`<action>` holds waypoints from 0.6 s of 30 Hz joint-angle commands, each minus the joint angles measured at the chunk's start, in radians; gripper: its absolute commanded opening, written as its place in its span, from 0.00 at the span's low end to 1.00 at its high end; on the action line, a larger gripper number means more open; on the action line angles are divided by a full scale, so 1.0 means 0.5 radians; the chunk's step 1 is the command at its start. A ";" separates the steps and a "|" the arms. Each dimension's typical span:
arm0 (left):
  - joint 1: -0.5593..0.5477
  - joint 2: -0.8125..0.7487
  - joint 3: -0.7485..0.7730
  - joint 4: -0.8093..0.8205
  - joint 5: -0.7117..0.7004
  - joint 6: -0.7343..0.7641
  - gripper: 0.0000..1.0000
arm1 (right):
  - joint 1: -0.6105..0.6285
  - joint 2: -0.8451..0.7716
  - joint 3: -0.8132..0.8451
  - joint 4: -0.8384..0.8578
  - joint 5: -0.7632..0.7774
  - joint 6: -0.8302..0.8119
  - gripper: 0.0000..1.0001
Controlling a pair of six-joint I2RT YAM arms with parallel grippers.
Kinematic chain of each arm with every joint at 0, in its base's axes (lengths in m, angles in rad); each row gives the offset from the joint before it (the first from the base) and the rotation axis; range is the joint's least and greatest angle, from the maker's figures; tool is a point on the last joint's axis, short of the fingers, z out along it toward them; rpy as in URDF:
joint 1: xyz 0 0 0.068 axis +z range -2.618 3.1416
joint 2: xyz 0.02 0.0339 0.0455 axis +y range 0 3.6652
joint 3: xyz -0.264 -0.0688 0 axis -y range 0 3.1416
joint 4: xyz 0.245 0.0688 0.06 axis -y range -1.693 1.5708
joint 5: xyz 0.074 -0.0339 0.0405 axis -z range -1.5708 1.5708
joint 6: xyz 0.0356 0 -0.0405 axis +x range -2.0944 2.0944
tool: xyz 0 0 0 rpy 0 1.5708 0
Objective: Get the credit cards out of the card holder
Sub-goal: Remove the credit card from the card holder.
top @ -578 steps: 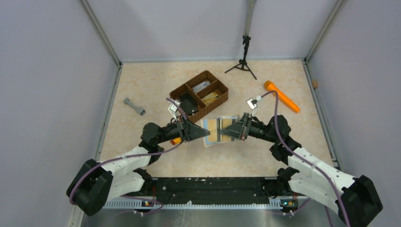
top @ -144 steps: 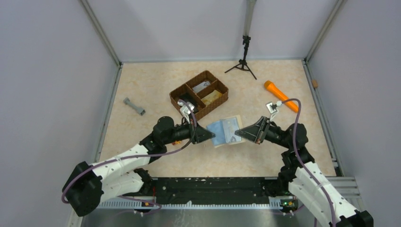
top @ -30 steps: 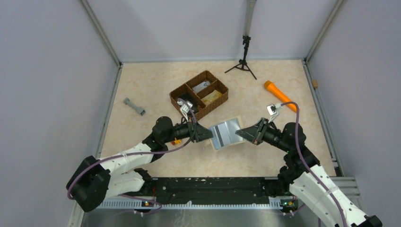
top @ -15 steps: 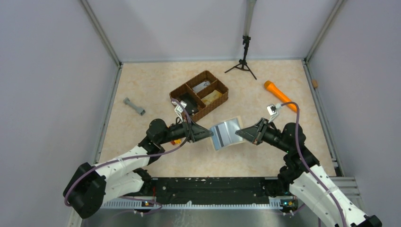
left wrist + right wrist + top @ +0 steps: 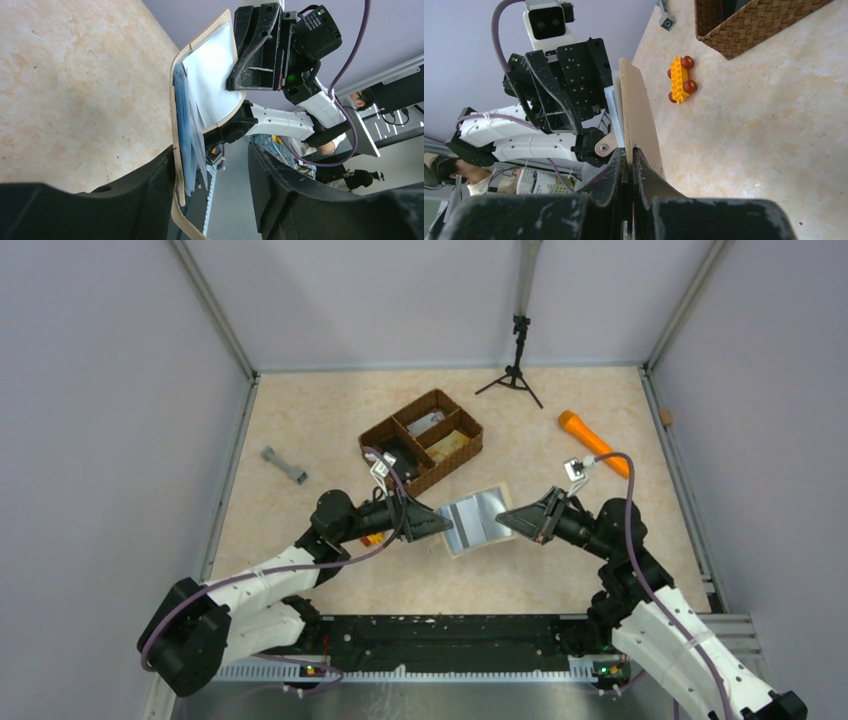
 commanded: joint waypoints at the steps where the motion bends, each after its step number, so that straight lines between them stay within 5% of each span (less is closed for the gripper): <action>1: 0.003 0.041 0.024 0.160 0.062 -0.003 0.55 | 0.015 0.017 0.002 0.190 -0.042 0.055 0.00; 6: 0.004 0.094 0.096 0.000 0.067 0.080 0.42 | 0.015 0.030 0.005 0.209 -0.066 0.070 0.00; 11: 0.022 0.079 0.106 -0.193 -0.064 0.164 0.12 | 0.015 0.030 0.106 -0.055 0.011 -0.118 0.03; 14: 0.051 0.062 0.061 -0.143 -0.043 0.131 0.03 | 0.015 0.056 0.269 -0.485 0.251 -0.399 0.37; 18: 0.079 0.034 0.049 -0.142 -0.010 0.097 0.00 | 0.015 0.091 0.482 -0.892 0.577 -0.653 0.63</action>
